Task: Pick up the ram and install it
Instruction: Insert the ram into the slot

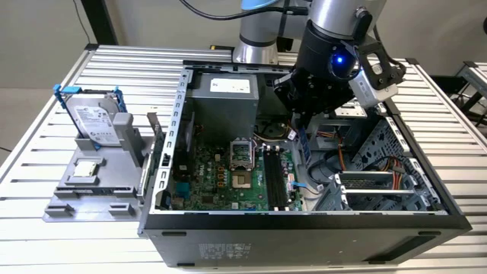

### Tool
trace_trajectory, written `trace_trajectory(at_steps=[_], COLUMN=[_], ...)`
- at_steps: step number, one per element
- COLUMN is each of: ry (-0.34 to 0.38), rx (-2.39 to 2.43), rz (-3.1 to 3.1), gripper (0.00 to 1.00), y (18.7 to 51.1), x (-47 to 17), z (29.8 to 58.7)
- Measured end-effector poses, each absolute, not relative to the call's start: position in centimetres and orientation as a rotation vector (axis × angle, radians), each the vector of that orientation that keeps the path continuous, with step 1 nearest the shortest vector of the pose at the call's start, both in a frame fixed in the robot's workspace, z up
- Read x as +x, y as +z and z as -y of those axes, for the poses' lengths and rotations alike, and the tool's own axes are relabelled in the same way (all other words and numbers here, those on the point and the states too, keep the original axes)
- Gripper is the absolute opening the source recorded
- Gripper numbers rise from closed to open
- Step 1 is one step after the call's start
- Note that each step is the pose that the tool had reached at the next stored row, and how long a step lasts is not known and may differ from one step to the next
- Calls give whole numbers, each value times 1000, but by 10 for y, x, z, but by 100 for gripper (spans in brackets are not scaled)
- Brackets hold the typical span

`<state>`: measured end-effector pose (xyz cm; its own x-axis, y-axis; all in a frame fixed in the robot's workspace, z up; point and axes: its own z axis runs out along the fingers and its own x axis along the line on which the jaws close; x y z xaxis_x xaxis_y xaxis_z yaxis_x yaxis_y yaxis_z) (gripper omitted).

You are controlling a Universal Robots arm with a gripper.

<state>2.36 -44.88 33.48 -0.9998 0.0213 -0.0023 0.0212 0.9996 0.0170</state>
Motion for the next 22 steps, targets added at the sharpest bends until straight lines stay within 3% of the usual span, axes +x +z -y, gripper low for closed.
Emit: trace_trajectory(at_steps=[22], ry=[20], rx=[55], rz=[-3128], gripper=[0], y=[298], x=[19], z=[446])
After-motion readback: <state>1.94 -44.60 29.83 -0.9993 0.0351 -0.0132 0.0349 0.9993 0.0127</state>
